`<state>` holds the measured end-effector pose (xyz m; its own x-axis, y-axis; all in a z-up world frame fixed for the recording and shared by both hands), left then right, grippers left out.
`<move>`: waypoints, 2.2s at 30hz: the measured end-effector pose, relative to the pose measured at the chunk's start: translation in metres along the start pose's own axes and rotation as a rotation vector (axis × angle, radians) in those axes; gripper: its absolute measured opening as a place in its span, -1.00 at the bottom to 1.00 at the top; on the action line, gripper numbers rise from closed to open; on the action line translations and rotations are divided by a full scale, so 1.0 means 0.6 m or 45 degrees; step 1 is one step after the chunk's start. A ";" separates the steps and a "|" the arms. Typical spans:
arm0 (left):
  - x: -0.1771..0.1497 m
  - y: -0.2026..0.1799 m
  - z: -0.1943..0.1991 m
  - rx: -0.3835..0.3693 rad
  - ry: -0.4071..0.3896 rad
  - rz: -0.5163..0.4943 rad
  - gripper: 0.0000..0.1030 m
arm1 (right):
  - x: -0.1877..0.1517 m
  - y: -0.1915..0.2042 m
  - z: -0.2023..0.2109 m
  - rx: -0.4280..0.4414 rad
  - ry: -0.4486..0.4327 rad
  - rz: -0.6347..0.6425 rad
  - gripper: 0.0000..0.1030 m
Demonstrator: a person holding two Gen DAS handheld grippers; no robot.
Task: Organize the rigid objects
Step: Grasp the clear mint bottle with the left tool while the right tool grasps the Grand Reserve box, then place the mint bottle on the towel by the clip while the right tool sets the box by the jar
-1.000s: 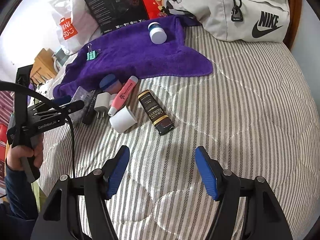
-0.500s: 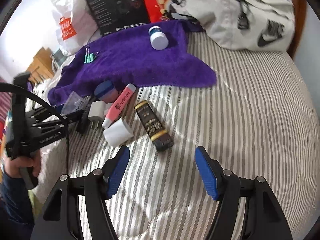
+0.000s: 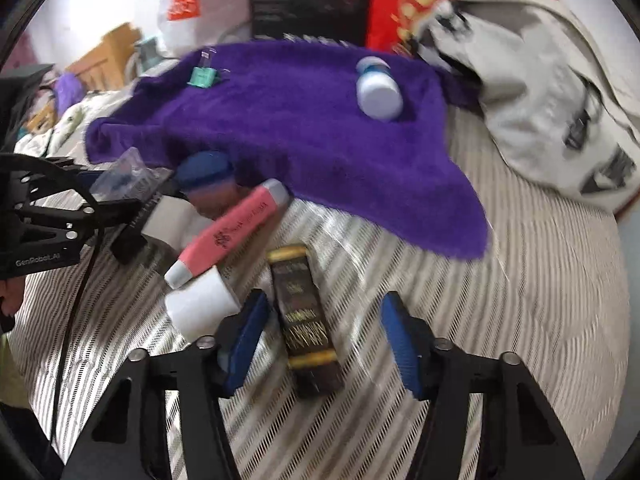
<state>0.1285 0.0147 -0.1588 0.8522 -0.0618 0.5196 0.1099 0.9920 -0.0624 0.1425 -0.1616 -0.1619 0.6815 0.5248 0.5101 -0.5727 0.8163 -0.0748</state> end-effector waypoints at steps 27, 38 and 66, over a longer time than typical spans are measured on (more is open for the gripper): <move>-0.009 -0.003 0.007 0.008 -0.024 0.008 -0.25 | -0.049 -0.028 0.032 -0.085 0.098 -0.190 -0.55; -0.018 0.041 0.052 -0.029 -0.029 0.090 -0.25 | -0.054 -0.025 0.081 -0.039 0.050 -0.247 -0.55; 0.120 0.148 0.060 0.023 -0.075 0.184 -0.25 | 0.148 -0.077 0.018 0.062 -0.011 -0.195 -0.55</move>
<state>0.1812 0.1025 -0.0965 0.8268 0.0877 0.5556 -0.0210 0.9919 -0.1253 0.2244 -0.1556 -0.1040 0.7588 0.3926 0.5197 -0.4837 0.8740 0.0459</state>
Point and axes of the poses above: each gripper's, at about its wrist camera, not at the fingertips, and z roughly against the way its jaws point, y to its left, x to its top, the point moved 3 cm from there along -z, roughly the way its jaws point, and after that the axes turned 7 degrees about z, right-handed, at the moved point
